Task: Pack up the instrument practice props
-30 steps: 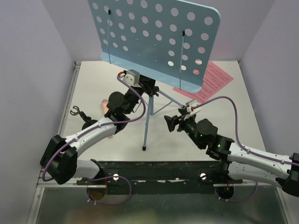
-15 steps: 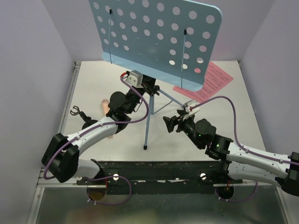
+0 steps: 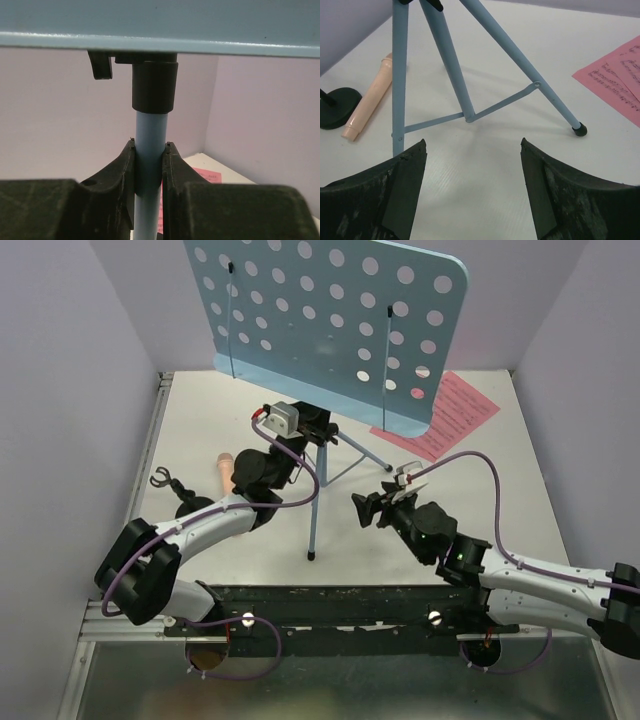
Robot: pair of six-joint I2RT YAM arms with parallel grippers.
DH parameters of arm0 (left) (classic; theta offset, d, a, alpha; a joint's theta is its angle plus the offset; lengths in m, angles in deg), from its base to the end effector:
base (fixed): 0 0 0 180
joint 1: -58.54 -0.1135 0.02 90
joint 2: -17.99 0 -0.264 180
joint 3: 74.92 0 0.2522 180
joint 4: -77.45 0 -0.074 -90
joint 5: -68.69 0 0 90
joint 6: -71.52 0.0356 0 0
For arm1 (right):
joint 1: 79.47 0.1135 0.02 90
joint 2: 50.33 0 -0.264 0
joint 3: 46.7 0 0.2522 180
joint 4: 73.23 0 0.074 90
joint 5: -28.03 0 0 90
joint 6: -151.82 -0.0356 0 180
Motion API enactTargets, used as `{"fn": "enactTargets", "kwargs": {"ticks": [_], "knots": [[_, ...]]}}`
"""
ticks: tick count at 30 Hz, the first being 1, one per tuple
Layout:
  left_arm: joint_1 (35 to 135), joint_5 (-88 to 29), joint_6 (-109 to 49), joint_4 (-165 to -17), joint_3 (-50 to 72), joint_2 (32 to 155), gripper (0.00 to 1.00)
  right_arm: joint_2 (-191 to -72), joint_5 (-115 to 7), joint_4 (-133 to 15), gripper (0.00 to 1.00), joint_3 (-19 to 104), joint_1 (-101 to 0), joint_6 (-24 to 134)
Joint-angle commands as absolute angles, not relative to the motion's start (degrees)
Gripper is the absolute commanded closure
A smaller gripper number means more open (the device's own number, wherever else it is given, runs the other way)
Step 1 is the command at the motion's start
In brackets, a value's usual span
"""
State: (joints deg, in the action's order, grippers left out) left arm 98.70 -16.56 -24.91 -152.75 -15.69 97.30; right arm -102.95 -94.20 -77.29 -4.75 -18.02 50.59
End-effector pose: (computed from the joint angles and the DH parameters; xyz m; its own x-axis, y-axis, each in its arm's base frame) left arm 0.2332 -0.1929 0.3413 0.3152 -0.4121 -0.8549 0.6272 0.7665 -0.1382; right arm 0.1175 0.1763 0.2646 -0.1494 0.0702 -0.9863 -0.4698 0.8727 0.1332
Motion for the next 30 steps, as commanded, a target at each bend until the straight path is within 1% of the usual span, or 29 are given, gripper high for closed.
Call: {"fn": "enactTargets", "kwargs": {"ticks": [1, 5, 8, 13, 17, 19, 24, 30], "knots": [[99.5, -12.8, -29.9, -142.4, -22.3, 101.5, 1.00, -104.6, -98.6, -84.9, 0.18, -7.4, -17.7, 49.2], [99.9, -11.9, -31.0, -143.4, -24.5, 102.8, 1.00, -107.0, -99.2, -92.5, 0.18, -10.1, -17.7, 49.0], [100.4, -10.7, -32.3, -143.7, -26.7, 103.1, 1.00, -110.7, -97.1, -100.8, 0.18, -11.3, -17.8, 49.0], [101.5, -8.6, -33.8, -144.1, -31.7, 101.2, 1.00, -123.1, -96.6, -112.6, 0.18, -9.7, -17.8, 49.8], [102.0, -7.1, -34.6, -144.2, -34.7, 99.6, 1.00, -132.8, -95.9, -124.9, 0.19, -7.3, -18.0, 51.9], [102.2, -6.9, -34.5, -143.9, -35.1, 98.9, 1.00, -136.1, -94.4, -127.3, 0.20, -5.6, -18.2, 52.0], [102.3, -7.5, -32.7, -140.8, -33.2, 98.3, 1.00, -139.4, -90.2, -130.7, 0.23, -3.0, -18.8, 52.0], [102.7, -7.2, -33.8, -141.4, -33.5, 99.6, 1.00, -143.2, -87.0, -128.5, 0.25, 2.1, -20.1, 52.4]]}}
